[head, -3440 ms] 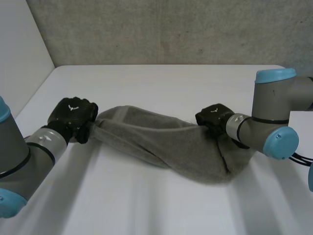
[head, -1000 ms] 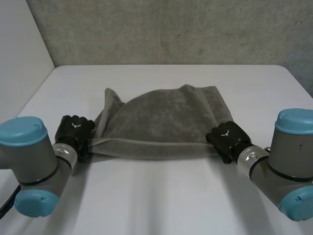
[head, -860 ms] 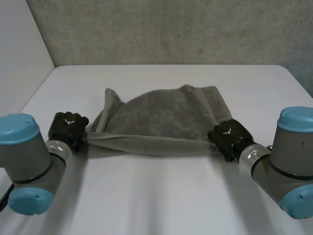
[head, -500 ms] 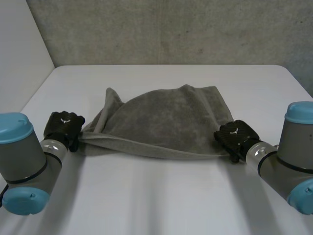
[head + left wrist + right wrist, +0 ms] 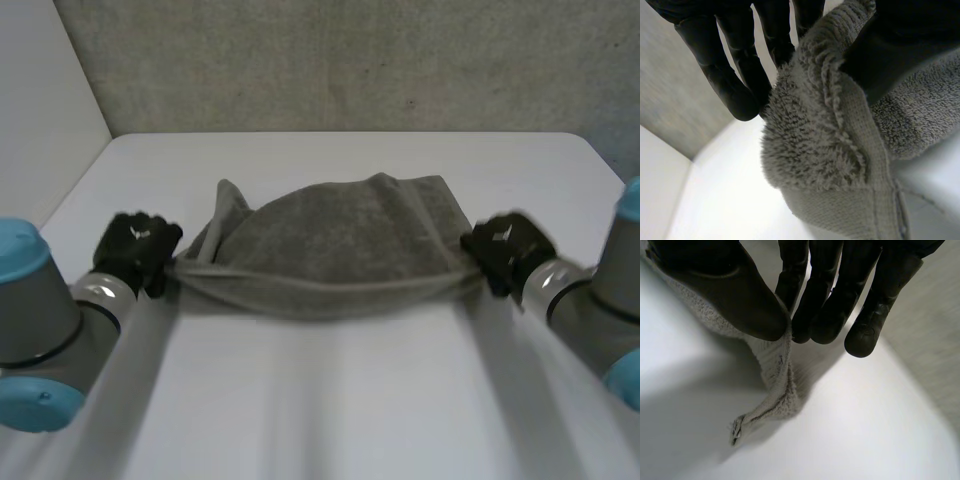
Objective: Fold the towel.
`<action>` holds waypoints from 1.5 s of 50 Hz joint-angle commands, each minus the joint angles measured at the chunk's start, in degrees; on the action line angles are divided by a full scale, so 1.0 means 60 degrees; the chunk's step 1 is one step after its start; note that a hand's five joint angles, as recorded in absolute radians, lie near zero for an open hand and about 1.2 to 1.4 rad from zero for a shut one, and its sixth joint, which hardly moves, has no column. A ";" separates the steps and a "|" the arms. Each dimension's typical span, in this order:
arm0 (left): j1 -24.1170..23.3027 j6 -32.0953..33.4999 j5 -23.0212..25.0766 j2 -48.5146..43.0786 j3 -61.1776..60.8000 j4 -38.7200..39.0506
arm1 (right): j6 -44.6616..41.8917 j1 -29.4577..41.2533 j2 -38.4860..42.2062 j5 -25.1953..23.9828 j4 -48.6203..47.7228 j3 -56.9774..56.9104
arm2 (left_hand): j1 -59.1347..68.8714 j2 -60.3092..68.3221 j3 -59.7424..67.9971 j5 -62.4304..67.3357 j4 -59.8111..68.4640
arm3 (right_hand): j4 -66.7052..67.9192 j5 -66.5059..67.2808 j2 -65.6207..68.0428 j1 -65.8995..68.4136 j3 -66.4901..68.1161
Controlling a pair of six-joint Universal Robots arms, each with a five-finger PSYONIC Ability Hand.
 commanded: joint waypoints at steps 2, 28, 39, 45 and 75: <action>0.0041 -0.0086 0.0090 0.2694 0.0438 -0.0009 | -0.0031 -0.0396 -0.2877 -0.0090 0.0197 -0.1049 | -0.0426 -0.1184 -0.1412 -0.2357 -0.1229 | 0.0525 0.0539 0.0801 0.0694 0.0584; 0.0144 0.0910 0.0383 -0.1901 0.6518 -0.5487 | -0.3650 0.0453 0.0987 0.0803 0.4402 -0.5168 | -0.0426 -0.1184 -0.1412 -0.2357 -0.1229 | 0.0525 0.0539 0.0801 0.0694 0.0584; 0.0041 0.1982 0.0267 -0.2562 0.8262 -0.0812 | -0.3724 0.0921 0.2525 0.1344 0.0022 -0.7499 | -0.0426 -0.1184 -0.1412 -0.2357 -0.1229 | 0.0525 0.0539 0.0801 0.0694 0.0584; 0.0289 -0.0184 -0.0114 -0.1624 0.8320 0.0843 | -0.3533 0.0892 0.0977 0.1286 -0.3345 -0.6094 | -0.0426 -0.1184 -0.1412 -0.2357 -0.1229 | 0.0525 0.0539 0.0801 0.0694 0.0584; 0.0539 0.0685 0.1086 -0.0836 0.0194 0.0226 | -0.3298 0.0571 -0.0635 0.0510 -0.0828 0.1068 | -0.0426 -0.1184 -0.1412 -0.2357 -0.1229 | 0.0525 0.0539 0.0801 0.0694 0.0584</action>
